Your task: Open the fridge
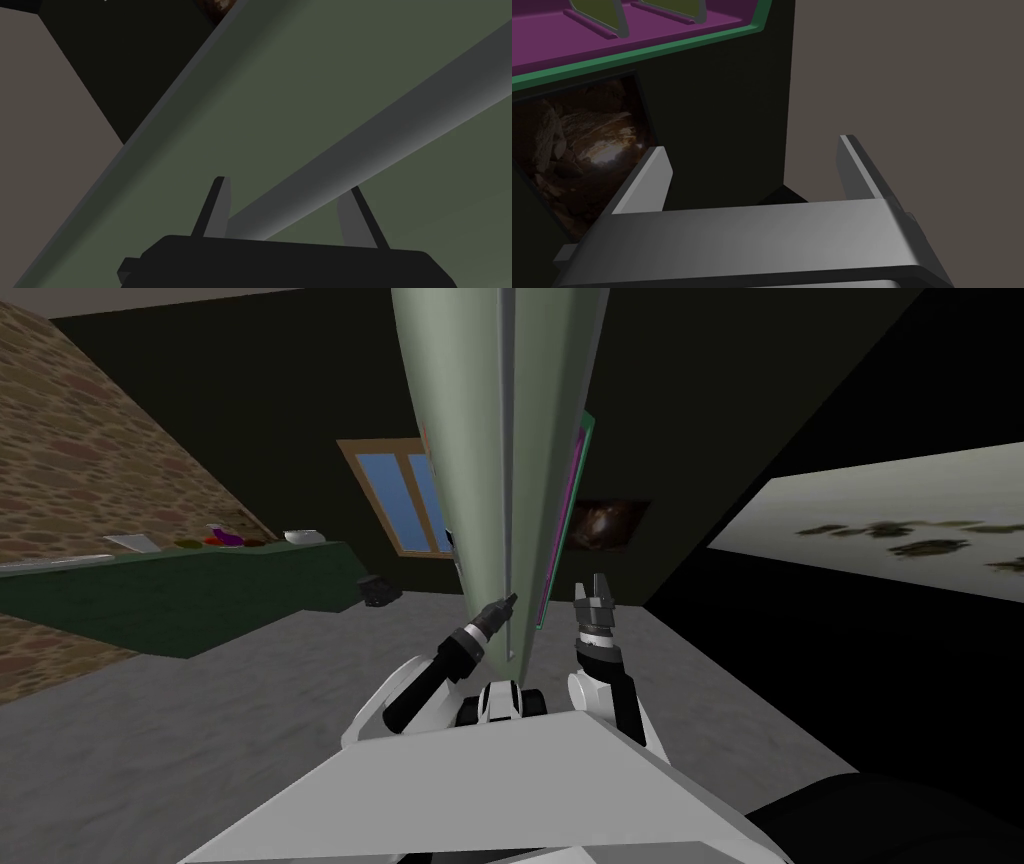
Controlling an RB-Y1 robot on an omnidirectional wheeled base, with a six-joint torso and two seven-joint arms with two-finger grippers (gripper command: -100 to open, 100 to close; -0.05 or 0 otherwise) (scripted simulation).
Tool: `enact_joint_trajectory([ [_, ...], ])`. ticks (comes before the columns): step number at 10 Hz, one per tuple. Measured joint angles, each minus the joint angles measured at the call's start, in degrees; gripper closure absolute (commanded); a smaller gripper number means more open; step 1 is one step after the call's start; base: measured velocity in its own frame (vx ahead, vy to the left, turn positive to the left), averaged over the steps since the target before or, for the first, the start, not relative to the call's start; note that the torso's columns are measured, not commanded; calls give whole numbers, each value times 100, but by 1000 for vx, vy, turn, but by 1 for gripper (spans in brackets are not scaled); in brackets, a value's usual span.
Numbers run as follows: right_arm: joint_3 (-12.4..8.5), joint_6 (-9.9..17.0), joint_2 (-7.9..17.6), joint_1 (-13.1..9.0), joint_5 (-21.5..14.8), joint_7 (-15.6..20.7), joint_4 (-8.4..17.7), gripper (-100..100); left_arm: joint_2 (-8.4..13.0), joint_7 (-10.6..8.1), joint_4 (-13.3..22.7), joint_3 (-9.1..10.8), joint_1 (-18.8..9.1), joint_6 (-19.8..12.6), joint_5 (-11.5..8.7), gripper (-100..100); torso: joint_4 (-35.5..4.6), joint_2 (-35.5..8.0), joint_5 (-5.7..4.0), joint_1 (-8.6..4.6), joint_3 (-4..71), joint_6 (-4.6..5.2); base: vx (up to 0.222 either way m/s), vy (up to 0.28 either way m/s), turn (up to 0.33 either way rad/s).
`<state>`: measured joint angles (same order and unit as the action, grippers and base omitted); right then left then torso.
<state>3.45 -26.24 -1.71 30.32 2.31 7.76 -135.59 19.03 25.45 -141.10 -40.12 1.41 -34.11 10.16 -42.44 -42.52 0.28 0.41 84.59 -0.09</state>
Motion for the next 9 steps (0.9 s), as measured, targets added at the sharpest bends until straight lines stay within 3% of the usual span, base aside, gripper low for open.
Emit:
enact_joint_trajectory([
  [2,1,0,-1,1,0,0,0,0,30,-43,103,51,-133,-24,-61,100,6,13,-10,-49,8,-2,-33,142,-96],
  [9,-1,0,1,1,0,0,0,0,207,-59,323,30,-483,163,-605,100,10,39,-8,3,19,-6,-59,282,-182],
])
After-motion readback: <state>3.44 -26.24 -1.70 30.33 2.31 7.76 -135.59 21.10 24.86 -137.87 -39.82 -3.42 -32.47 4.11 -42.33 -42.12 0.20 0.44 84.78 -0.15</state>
